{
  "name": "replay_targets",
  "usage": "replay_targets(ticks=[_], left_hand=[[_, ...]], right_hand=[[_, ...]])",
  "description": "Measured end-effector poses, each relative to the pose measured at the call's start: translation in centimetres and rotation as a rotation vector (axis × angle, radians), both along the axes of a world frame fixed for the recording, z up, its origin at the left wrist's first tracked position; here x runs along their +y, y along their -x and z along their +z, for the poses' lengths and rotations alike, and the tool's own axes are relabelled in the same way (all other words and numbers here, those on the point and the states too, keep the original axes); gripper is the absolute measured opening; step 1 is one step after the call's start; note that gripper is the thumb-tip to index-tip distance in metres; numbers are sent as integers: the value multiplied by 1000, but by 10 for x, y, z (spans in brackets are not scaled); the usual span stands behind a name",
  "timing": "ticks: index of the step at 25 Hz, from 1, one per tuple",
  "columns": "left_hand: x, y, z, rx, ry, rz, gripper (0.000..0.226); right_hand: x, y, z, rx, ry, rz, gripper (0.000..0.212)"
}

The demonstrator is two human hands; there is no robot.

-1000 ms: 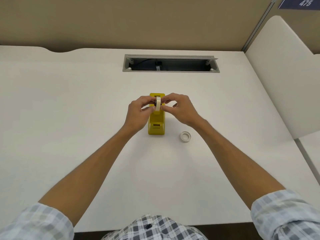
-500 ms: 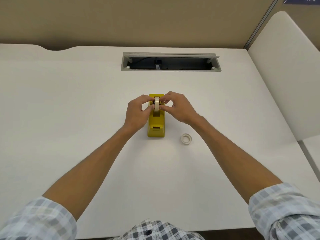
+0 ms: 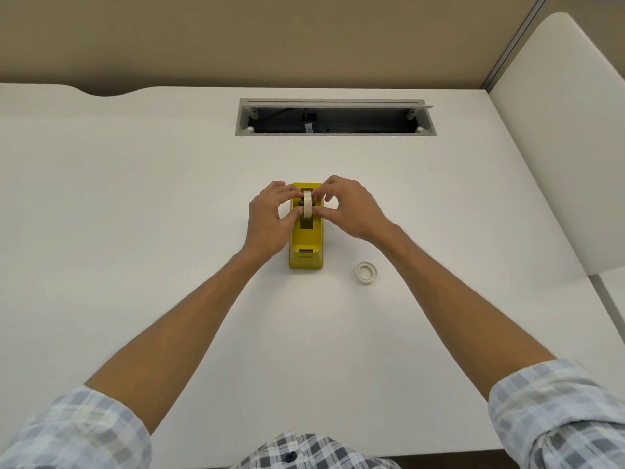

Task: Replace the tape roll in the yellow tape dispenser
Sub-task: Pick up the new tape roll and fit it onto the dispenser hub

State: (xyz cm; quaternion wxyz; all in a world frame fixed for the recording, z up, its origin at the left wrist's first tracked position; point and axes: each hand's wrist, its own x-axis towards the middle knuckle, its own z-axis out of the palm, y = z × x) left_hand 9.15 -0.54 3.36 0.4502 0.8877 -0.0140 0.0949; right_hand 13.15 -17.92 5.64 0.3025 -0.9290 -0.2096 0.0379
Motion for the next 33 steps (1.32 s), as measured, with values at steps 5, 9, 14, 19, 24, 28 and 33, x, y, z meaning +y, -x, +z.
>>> replay_targets(ticks=[5,9,14,19,24,28,33], left_hand=[[-1,-4,-2,10,-3,-13,25],[0,-4,-6,7,-37,-11,22],[0,-4,-7,4,-82,-11,21],[1,-2,-8,23,-114,-16,21],[0,0,-9,26,-107,-29,21],[1,5,-7,41,-59,-49,25],[2,18,-9,67,-10,-33,42]], right_hand=[[1,-2,-2,14,-10,-33,27],[4,0,-3,22,-30,-50,26],[5,5,-3,7,-9,-52,27],[5,10,-4,-29,-20,-80,24],[5,14,-4,-19,-38,-56,48],[6,14,-7,-43,42,-6,48],[5,18,-8,-81,43,9,43]])
